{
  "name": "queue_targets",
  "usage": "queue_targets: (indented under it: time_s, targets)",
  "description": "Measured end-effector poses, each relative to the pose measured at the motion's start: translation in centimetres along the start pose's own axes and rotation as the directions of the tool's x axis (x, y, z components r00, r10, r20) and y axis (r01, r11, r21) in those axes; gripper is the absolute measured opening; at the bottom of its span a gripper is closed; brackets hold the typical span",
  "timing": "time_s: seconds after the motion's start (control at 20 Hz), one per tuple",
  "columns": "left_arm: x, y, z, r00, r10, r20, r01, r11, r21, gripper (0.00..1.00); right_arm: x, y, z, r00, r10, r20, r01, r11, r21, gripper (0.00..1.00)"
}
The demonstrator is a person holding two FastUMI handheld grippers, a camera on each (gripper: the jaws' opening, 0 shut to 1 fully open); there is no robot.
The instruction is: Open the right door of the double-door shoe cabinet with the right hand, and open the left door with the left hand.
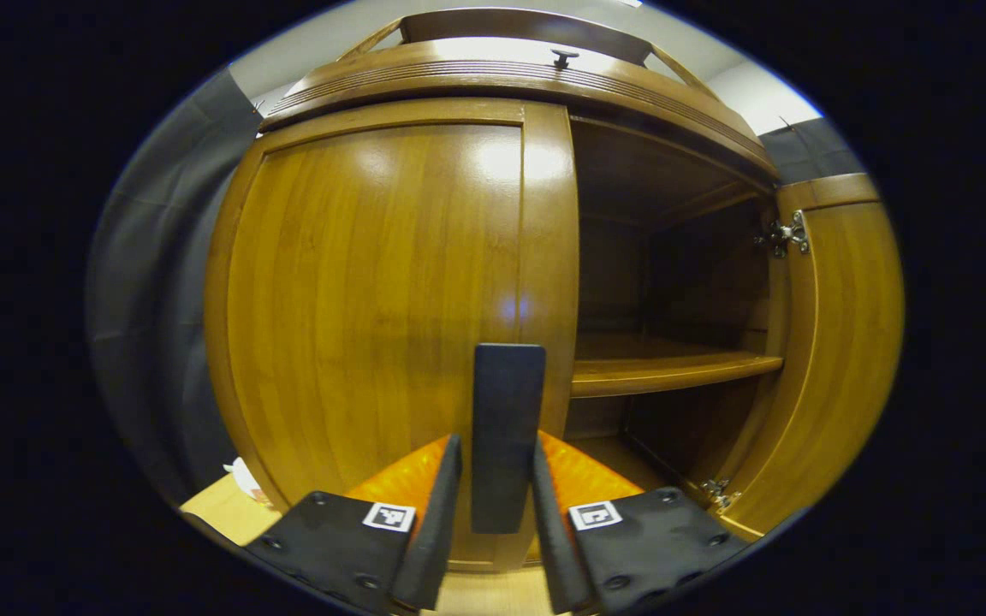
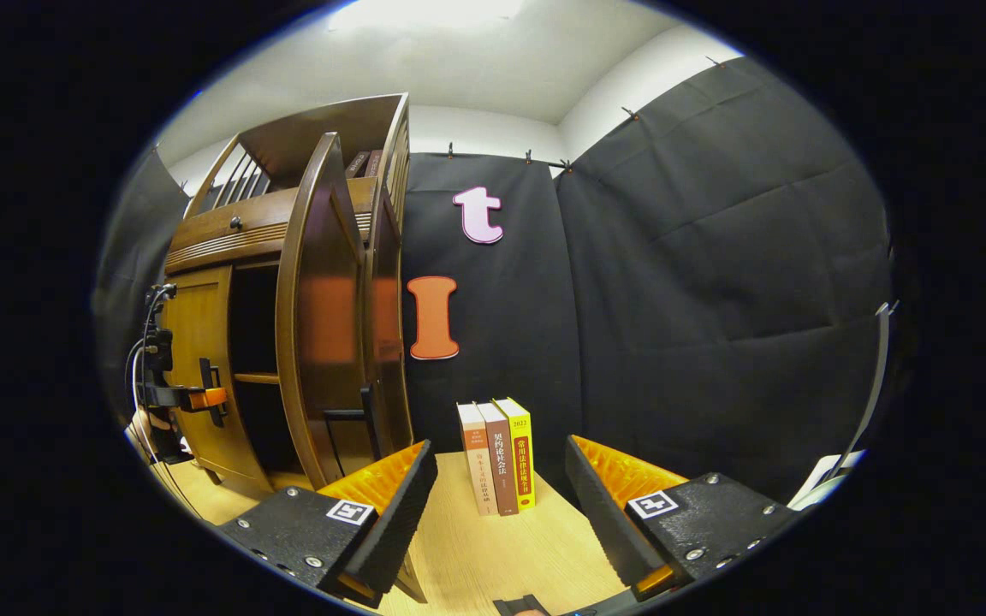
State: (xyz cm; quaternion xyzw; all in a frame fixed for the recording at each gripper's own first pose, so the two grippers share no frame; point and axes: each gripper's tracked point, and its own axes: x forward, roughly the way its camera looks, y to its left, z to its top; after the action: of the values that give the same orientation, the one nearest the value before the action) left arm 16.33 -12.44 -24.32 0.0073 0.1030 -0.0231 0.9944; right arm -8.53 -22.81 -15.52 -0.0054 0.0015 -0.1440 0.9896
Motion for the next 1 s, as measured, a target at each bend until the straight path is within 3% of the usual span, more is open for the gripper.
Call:
queue_targets:
  time_s: [0.25, 0.4, 0.45, 0.6, 0.65, 0.8, 0.85, 0.9, 1.0]
  targets:
    - [-0.3, -0.2, -0.2, 1.0, -0.015, -0.019, 0.015, 1.0, 0.009, 0.33, -0.6, 0.5, 0.4, 1.0, 0.003, 0.003, -0.003, 1.0, -0.004, 0.99]
    - [-1.3, 0.0, 0.2, 0.999, -0.034, -0.028, 0.035, 0.999, 0.007, 0.25, -1.2, 1.2, 0.8, 1.0, 0.005, 0.009, -0.004, 1.0, -0.013, 0.99]
    - [-2.4, 0.4, -0.2, 0.999, -0.041, -0.034, 0.041, 0.999, 0.006, 0.24, -1.3, 1.5, 0.8, 1.0, 0.008, 0.007, -0.008, 1.0, -0.017, 0.92]
    - [-4.2, 0.4, -0.1, 0.996, -0.071, -0.048, 0.071, 0.997, -0.005, 0.25, -1.8, 2.6, 1.2, 1.0, 0.016, 0.005, -0.016, 1.0, -0.025, 0.93]
    - [-5.1, 0.8, -0.1, 0.996, -0.079, -0.046, 0.079, 0.997, -0.008, 0.25, -2.0, 3.0, 1.4, 1.0, 0.019, 0.007, -0.019, 0.999, -0.026, 0.99]
    - [-7.6, 1.4, 0.1, 0.994, -0.098, -0.042, 0.098, 0.995, 0.007, 0.25, -2.6, 4.0, 2.5, 0.999, 0.024, 0.023, -0.023, 0.999, -0.032, 0.99]
    - [-8.3, 1.6, -0.1, 0.994, -0.103, -0.042, 0.103, 0.995, 0.008, 0.25, -2.8, 4.4, 2.9, 0.999, 0.027, 0.031, -0.026, 0.999, -0.036, 0.92]
    - [-9.1, 1.9, -0.1, 0.993, -0.108, -0.041, 0.109, 0.994, 0.007, 0.25, -3.3, 5.0, 3.4, 0.999, 0.033, 0.037, -0.031, 0.999, -0.038, 0.99]
    - [-10.5, 2.6, 0.0, 0.993, -0.114, -0.038, 0.115, 0.993, 0.013, 0.25, -3.9, 6.2, 4.0, 0.998, 0.05, 0.048, -0.048, 0.998, -0.042, 0.99]
